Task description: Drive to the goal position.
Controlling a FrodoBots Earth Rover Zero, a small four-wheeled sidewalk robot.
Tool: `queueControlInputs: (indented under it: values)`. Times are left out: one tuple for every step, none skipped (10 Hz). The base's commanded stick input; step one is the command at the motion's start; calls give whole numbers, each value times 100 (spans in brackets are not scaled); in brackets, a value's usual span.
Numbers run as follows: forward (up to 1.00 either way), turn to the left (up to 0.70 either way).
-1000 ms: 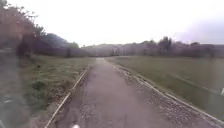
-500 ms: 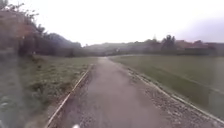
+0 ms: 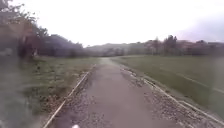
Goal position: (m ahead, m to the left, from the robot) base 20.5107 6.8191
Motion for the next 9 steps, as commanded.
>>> queueControlInputs:
  values:
    - [45,0]
    - [45,0]
    - [45,0]
    - [45,7]
    - [45,23]
    - [45,26]
    - [45,21]
    - [45,5]
    - [45,1]
